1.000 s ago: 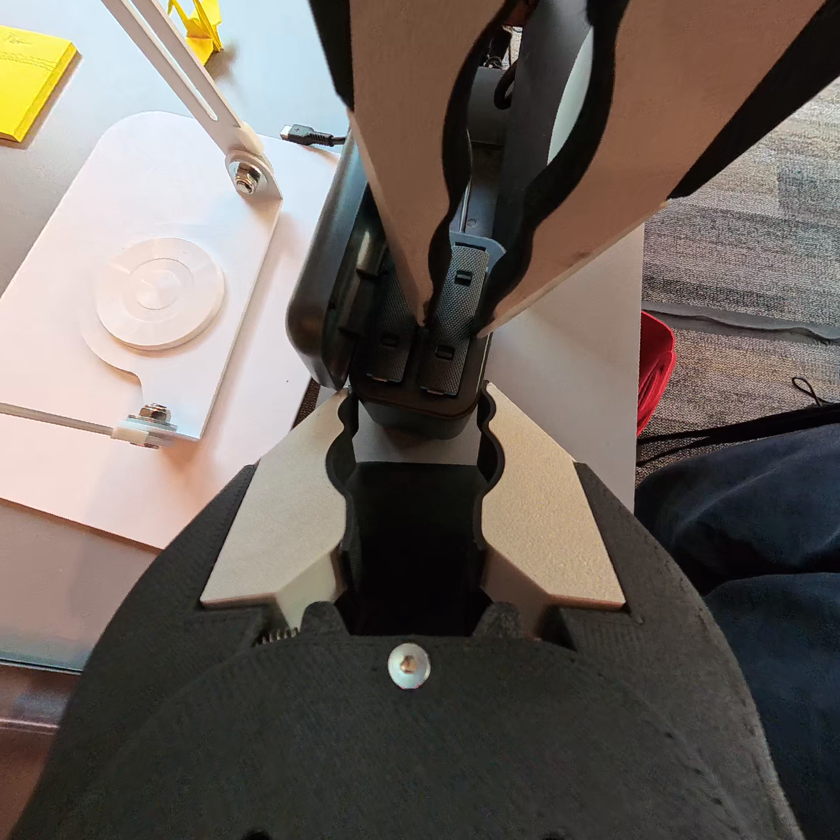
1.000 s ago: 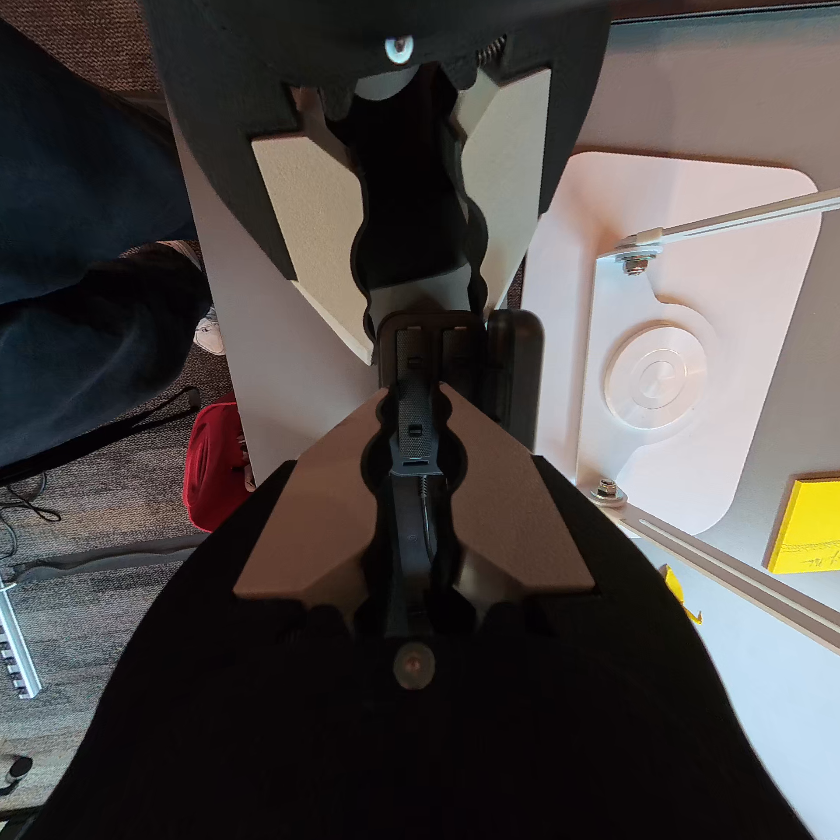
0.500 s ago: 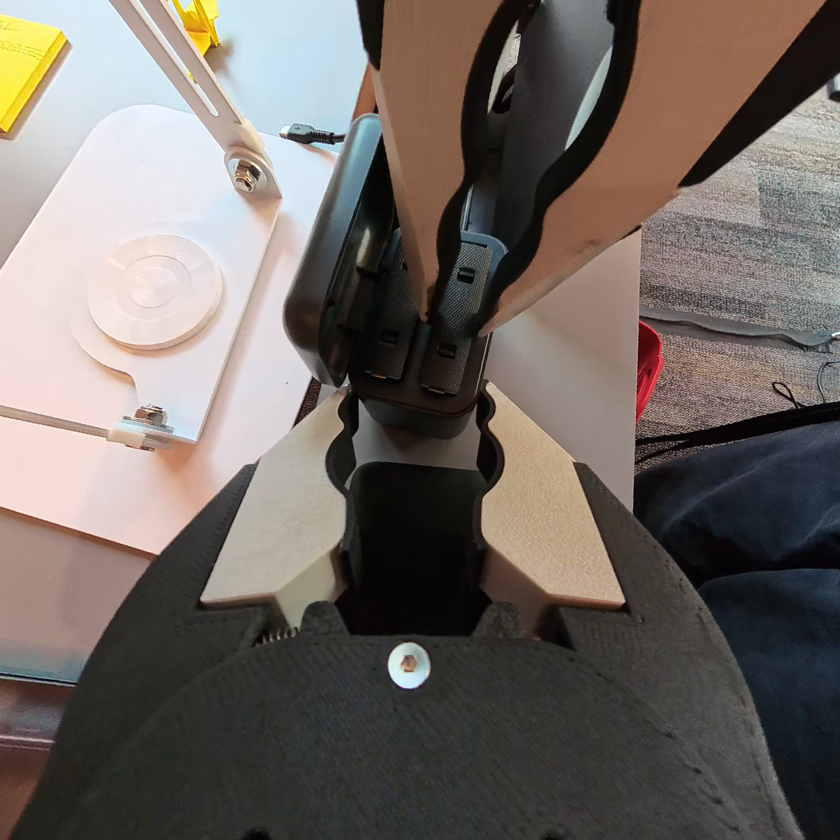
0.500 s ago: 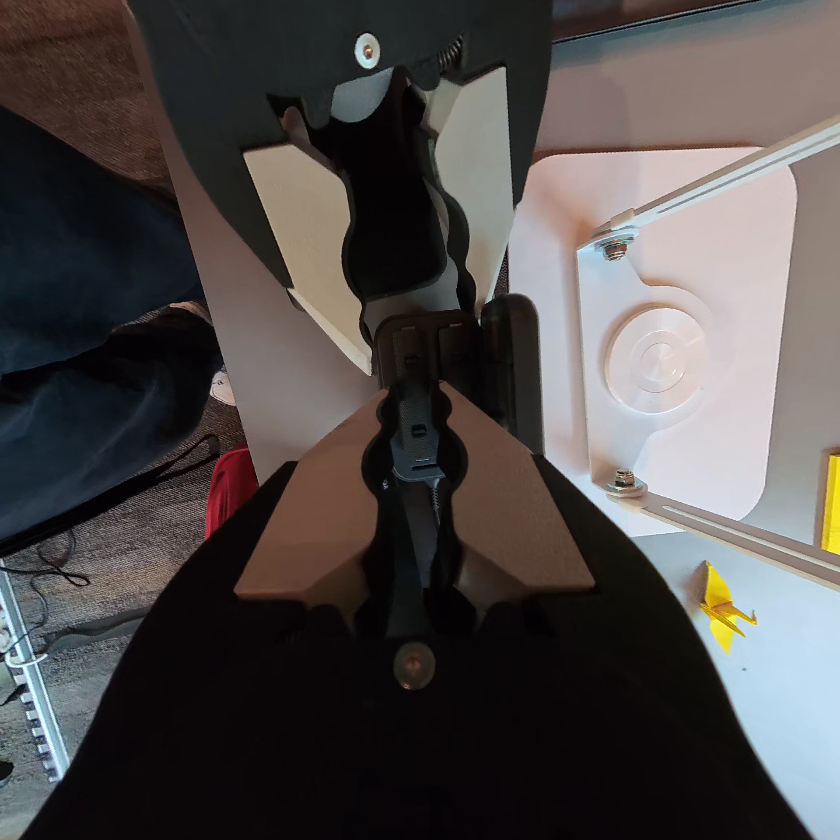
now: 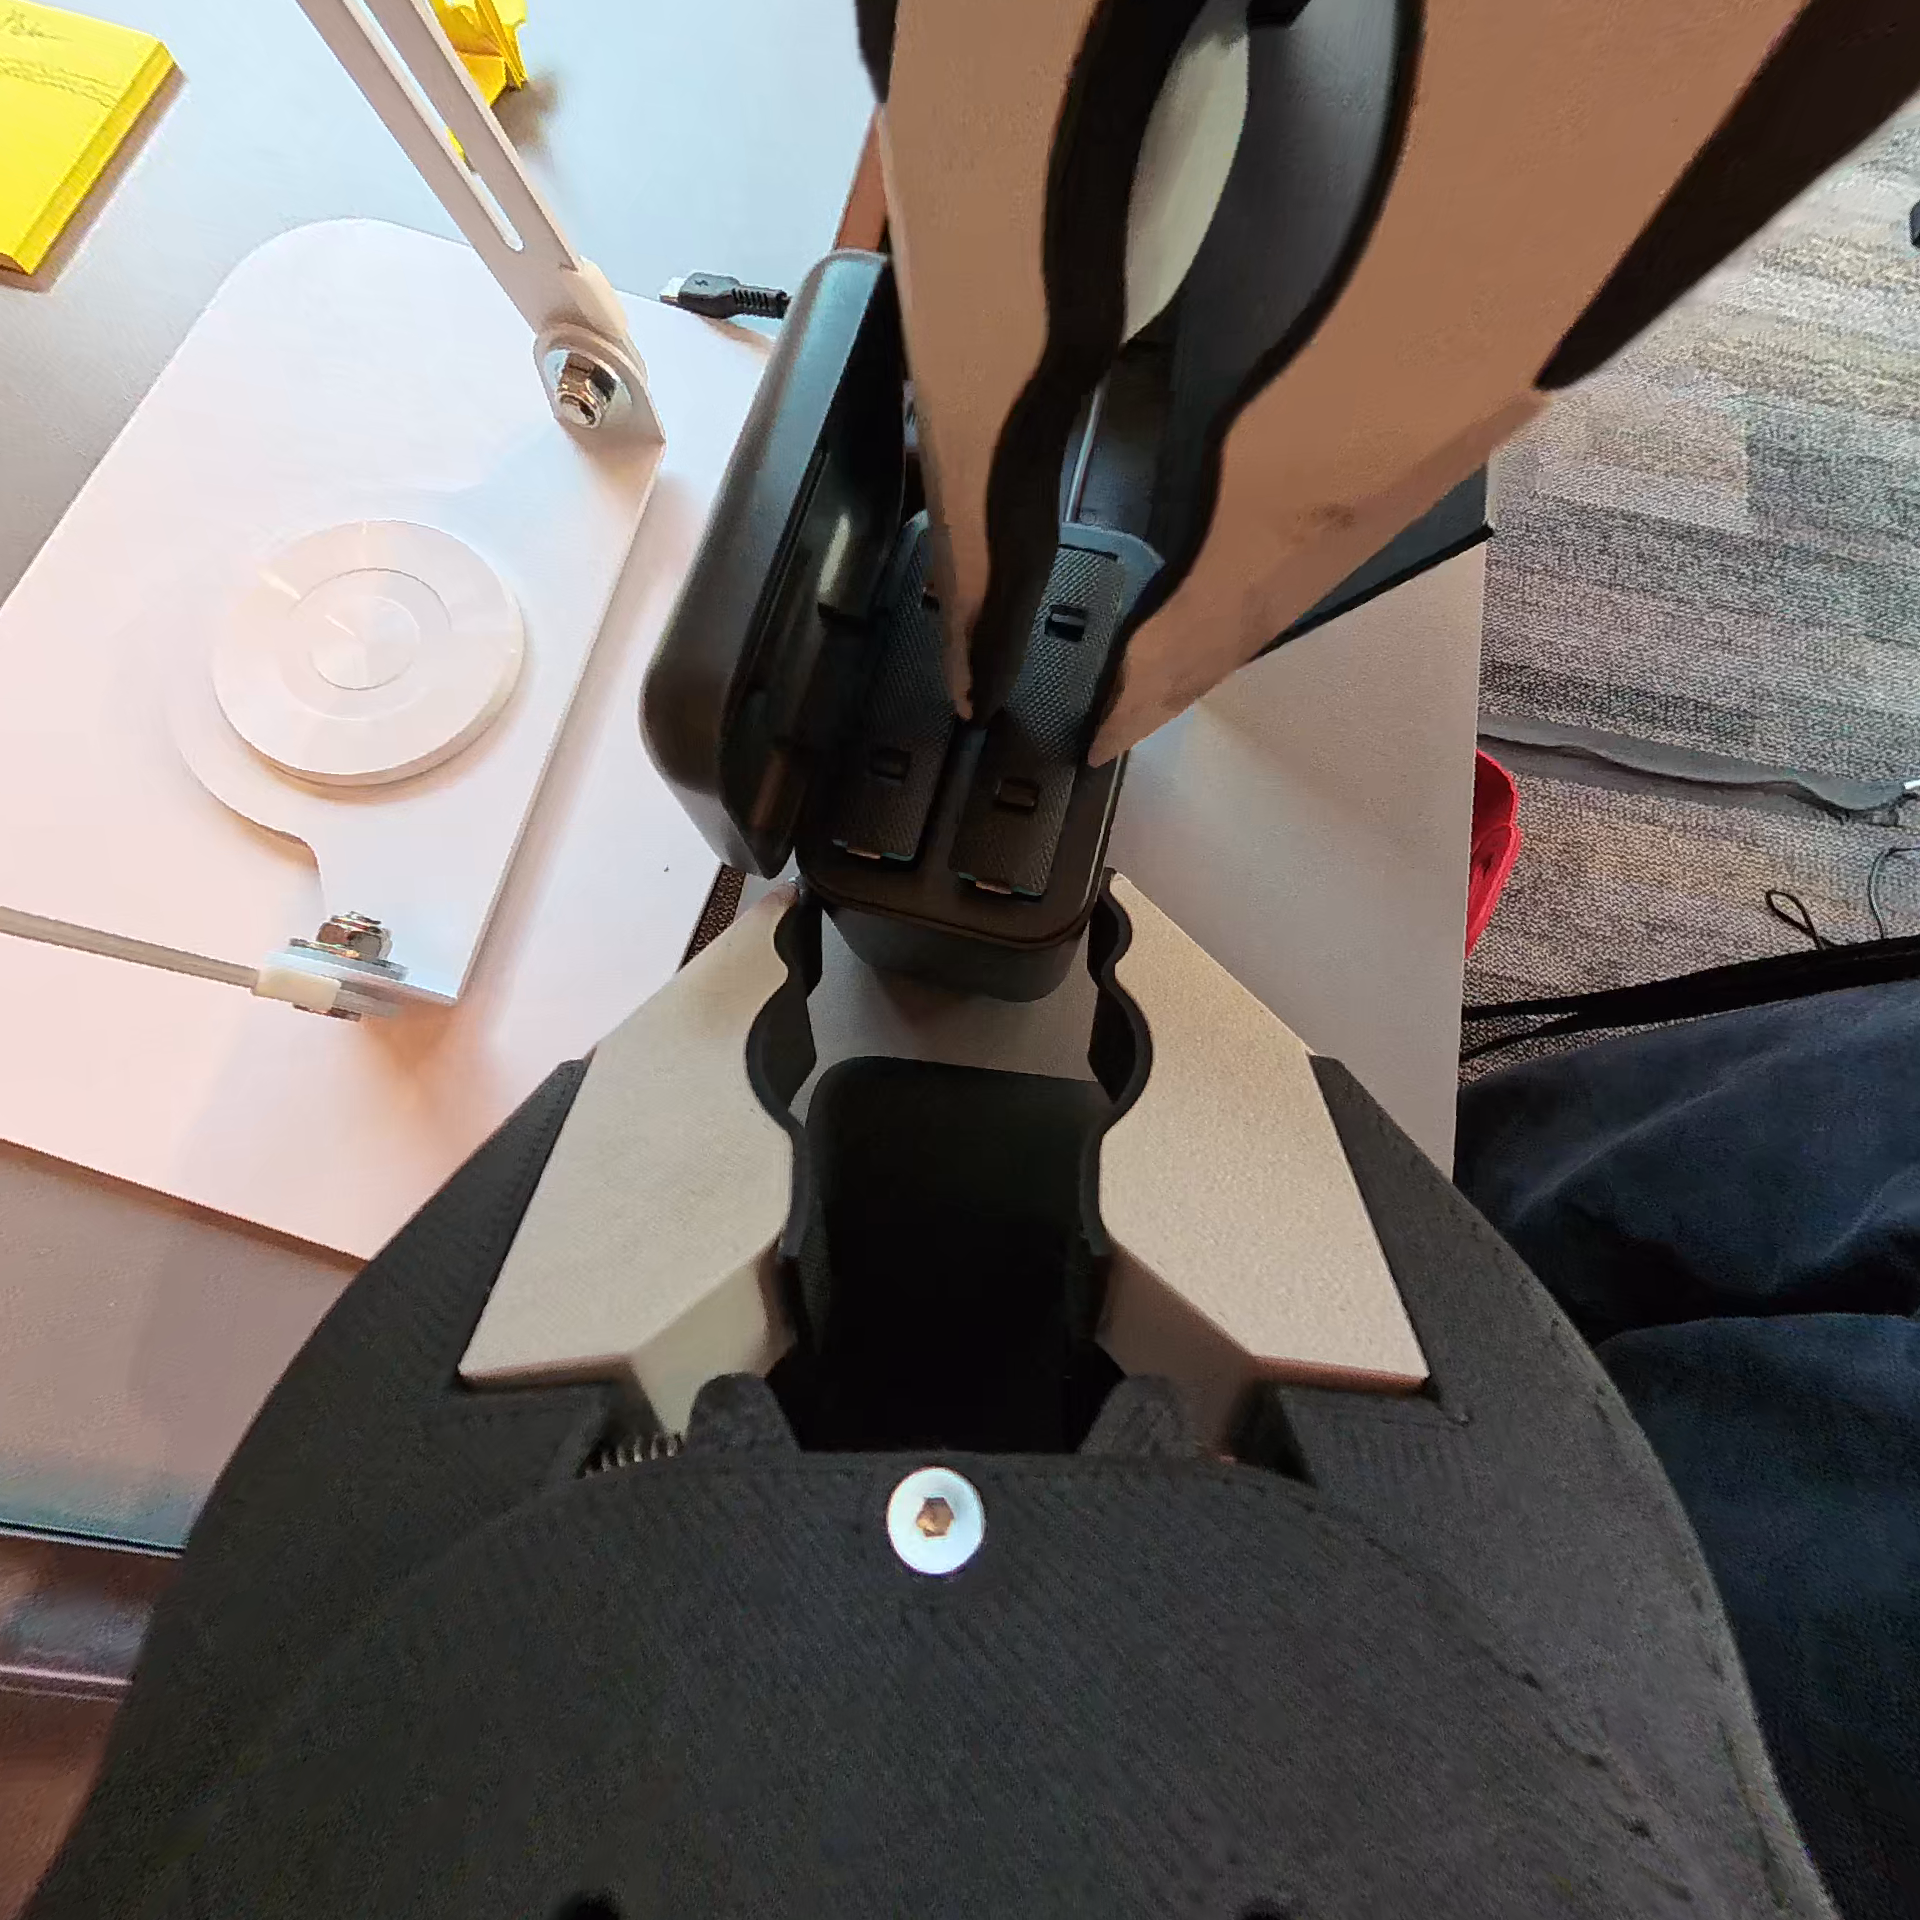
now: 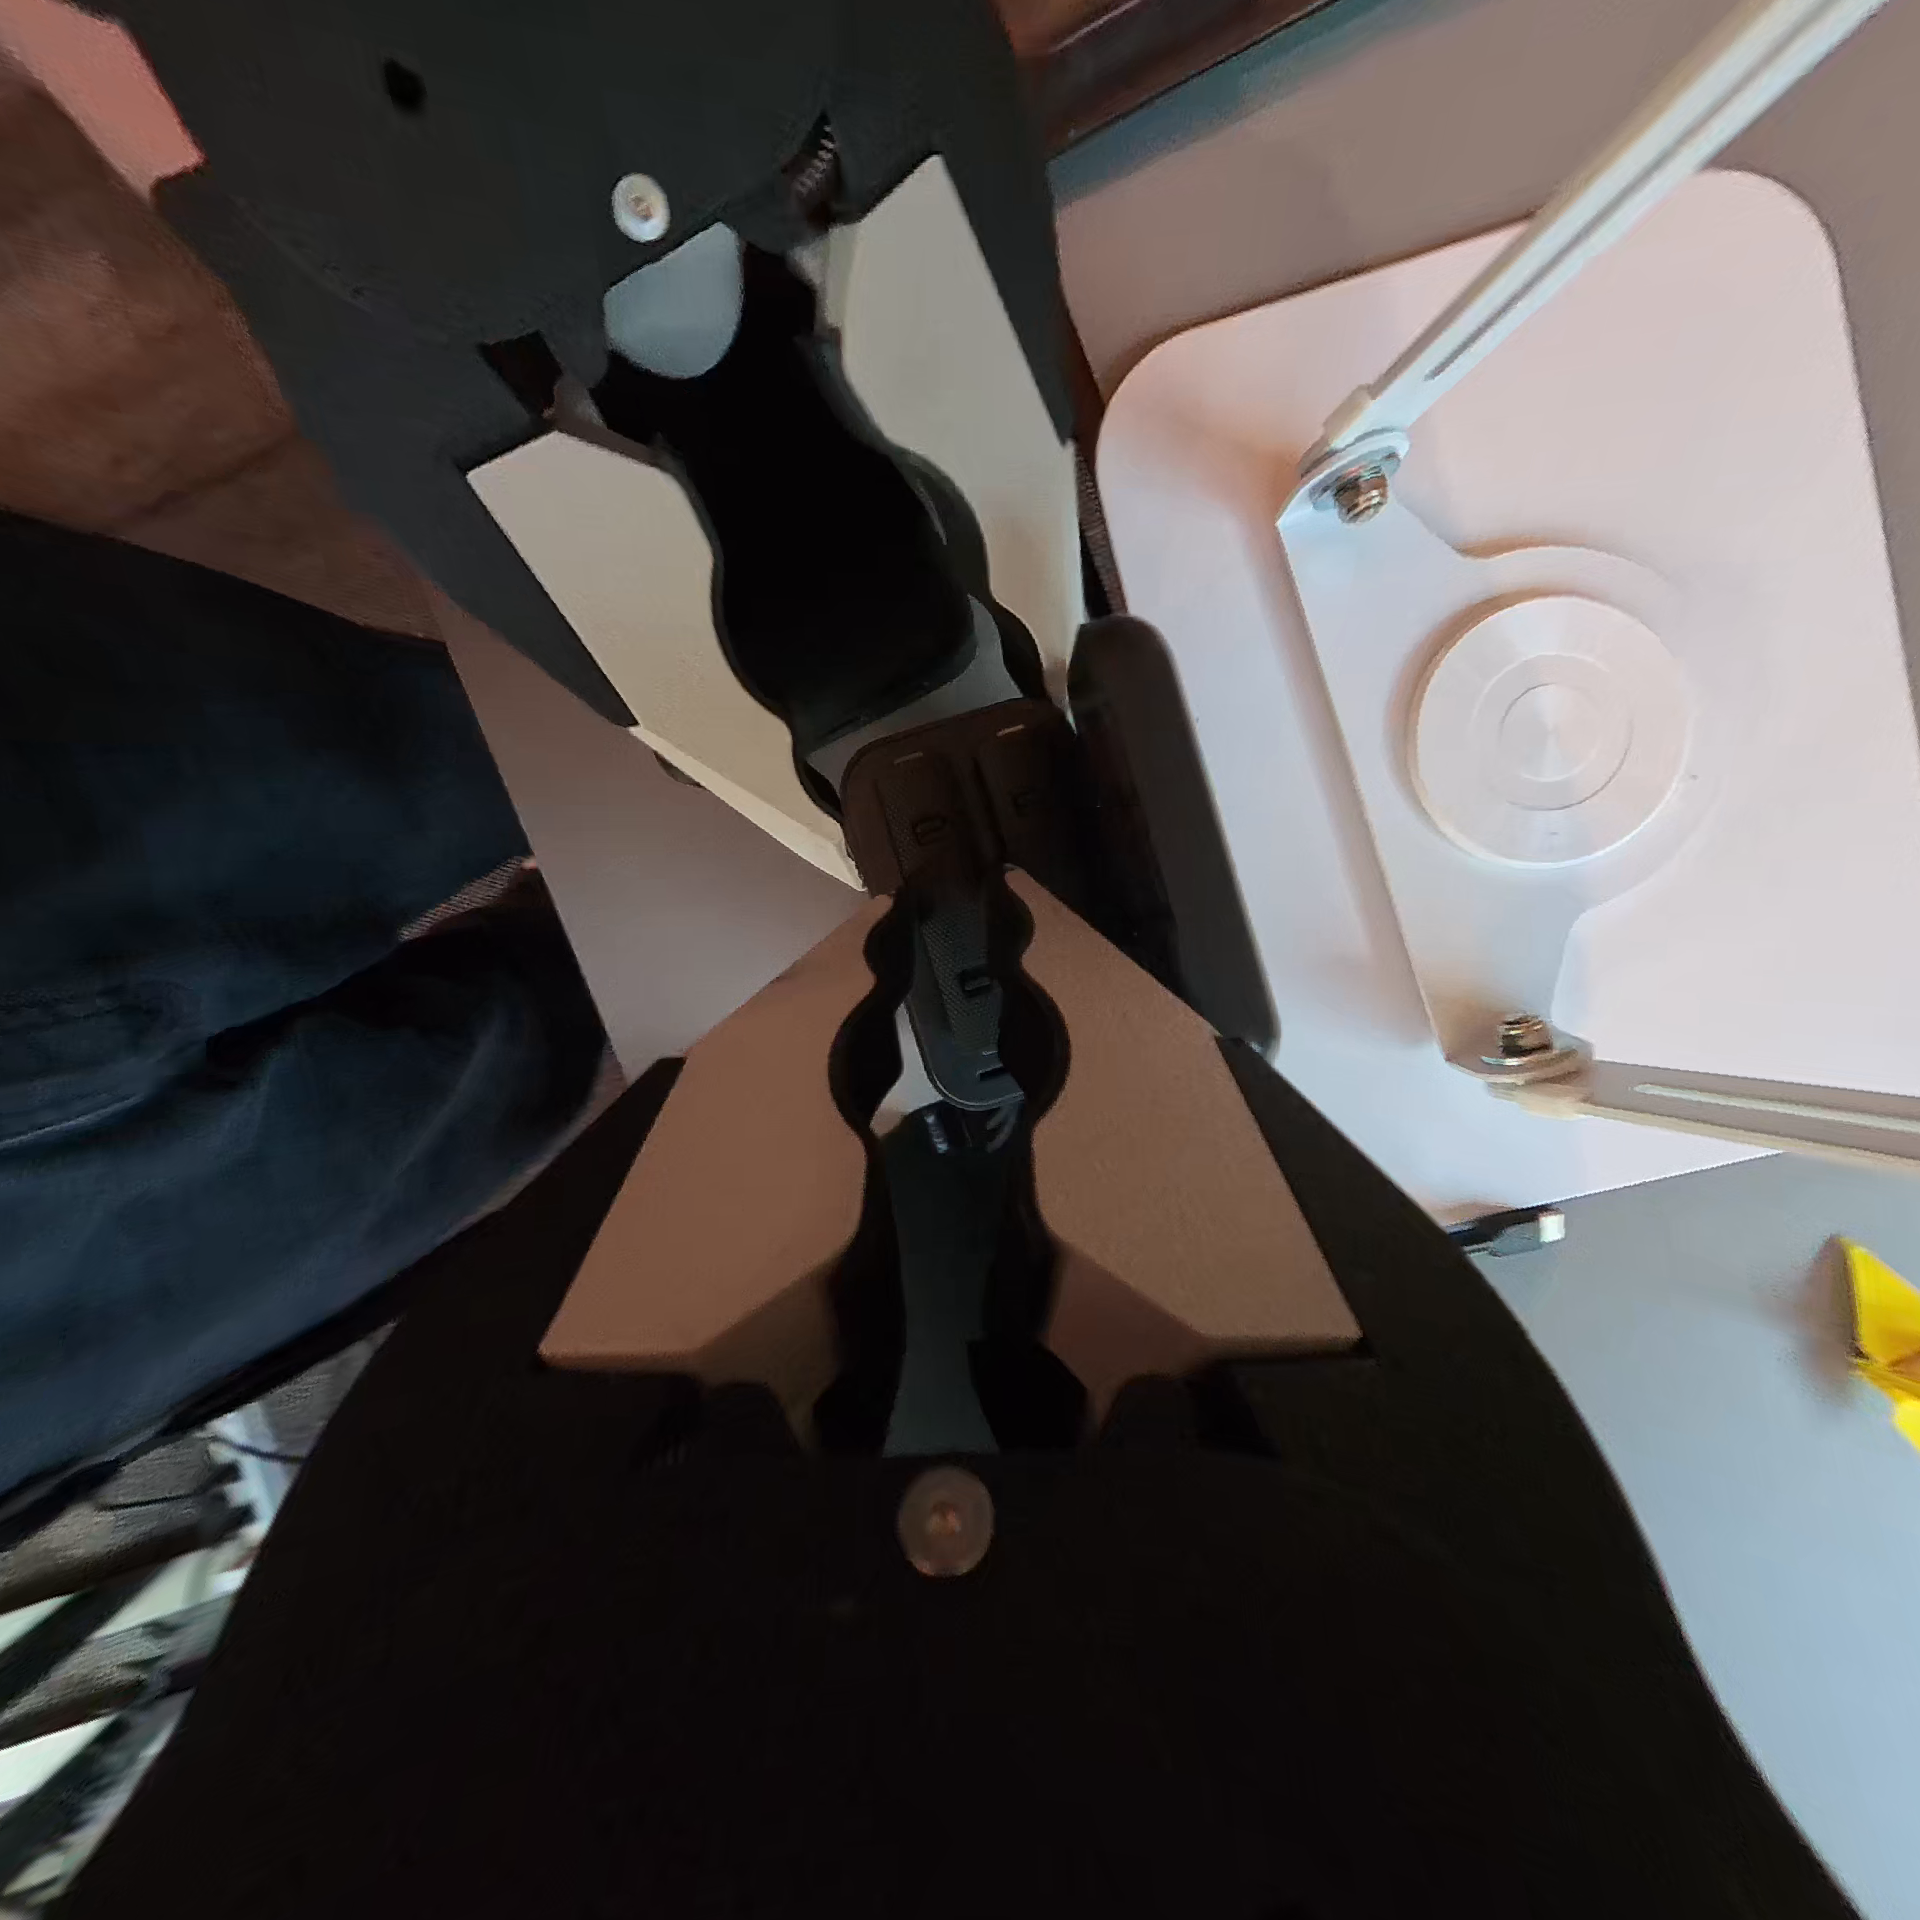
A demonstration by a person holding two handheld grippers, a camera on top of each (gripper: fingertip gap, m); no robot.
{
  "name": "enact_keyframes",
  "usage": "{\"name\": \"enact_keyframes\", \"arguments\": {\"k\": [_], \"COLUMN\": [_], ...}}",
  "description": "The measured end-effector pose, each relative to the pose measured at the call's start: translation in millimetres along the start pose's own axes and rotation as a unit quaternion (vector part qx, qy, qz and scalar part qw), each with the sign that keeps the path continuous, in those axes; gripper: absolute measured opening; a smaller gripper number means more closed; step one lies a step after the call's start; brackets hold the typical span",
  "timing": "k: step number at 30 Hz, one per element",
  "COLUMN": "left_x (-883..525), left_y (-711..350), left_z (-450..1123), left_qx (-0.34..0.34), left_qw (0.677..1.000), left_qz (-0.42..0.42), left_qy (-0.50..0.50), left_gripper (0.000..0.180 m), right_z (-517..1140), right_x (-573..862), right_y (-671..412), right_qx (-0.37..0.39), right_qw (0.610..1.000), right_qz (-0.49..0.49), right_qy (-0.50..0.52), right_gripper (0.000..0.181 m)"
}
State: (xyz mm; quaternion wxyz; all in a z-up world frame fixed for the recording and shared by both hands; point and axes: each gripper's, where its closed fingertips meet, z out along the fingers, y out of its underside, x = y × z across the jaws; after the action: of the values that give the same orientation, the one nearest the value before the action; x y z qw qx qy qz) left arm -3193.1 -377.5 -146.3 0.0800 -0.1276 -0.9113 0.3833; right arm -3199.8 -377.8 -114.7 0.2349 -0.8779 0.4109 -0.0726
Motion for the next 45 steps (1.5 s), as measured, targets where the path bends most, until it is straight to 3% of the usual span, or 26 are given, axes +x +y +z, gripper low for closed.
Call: {"name": "enact_keyframes", "arguments": {"k": [3, 9, 12, 13, 21, 23, 26, 29, 34, 38, 39, 45], "left_x": [0.5, 0.7, -1.3, -1.5, -0.8, -0.3, -1.1, -2.4, -0.6, -0.6, -0.4, 12.2], "left_y": [0.1, 0.1, 0.4, 0.3, 0.9, 1.5, 5.0, 1.8, 10.5, 20.5, 22.8, 7.0], "left_z": [0.2, -0.4, -1.0, -0.8, -0.7, -0.4, 0.2, -6.6, -26.9, -49.2, -54.3, -75.6], "left_qx": [-0.001, -0.002, -0.001, -0.002, -0.004, -0.007, -0.018, 0.007, 0.006, 0.011, 0.011, 0.062], "left_qw": [1.000, 1.000, 1.000, 1.000, 1.000, 1.000, 0.999, 0.995, 0.988, 0.985, 0.984, 0.956], "left_qz": [0.000, -0.002, -0.008, -0.008, -0.013, -0.016, -0.039, -0.093, -0.145, -0.170, -0.178, -0.274], "left_qy": [0.000, 0.001, -0.002, -0.001, 0.001, 0.004, 0.006, 0.020, 0.045, 0.030, 0.027, 0.083], "left_gripper": [0.051, 0.051, 0.051, 0.051, 0.051, 0.051, 0.057, 0.062, 0.066, 0.058, 0.057, 0.057], "right_z": [-0.2, -2.1, -19.4, -25.3, -36.4, -32.5, -30.4, -21.1, -21.4, 2.3, 2.3, -10.1], "right_x": [0.0, 1.2, 7.9, 8.2, 9.5, 14.0, 17.7, 14.7, 17.5, 15.0, 15.5, -2.1], "right_y": [-1.4, -0.7, -16.1, -18.1, -5.3, -2.4, -4.8, -2.4, -8.0, 1.3, -3.4, -21.8], "right_qx": [0.004, 0.031, 0.095, 0.097, 0.086, 0.091, 0.118, 0.106, 0.129, 0.080, 0.097, 0.160], "right_qw": [0.999, 0.999, 0.994, 0.994, 0.995, 0.993, 0.984, 0.969, 0.929, 0.924, 0.922, 0.926], "right_qz": [-0.025, 0.019, 0.059, 0.045, 0.028, 0.067, 0.128, 0.217, 0.281, 0.283, 0.287, 0.243], "right_qy": [0.027, 0.022, 0.018, 0.021, 0.038, 0.045, 0.047, 0.048, 0.203, 0.244, 0.243, 0.241], "right_gripper": [0.013, 0.013, 0.012, 0.000, 0.000, 0.024, 0.039, 0.043, 0.071, 0.066, 0.056, 0.055]}}
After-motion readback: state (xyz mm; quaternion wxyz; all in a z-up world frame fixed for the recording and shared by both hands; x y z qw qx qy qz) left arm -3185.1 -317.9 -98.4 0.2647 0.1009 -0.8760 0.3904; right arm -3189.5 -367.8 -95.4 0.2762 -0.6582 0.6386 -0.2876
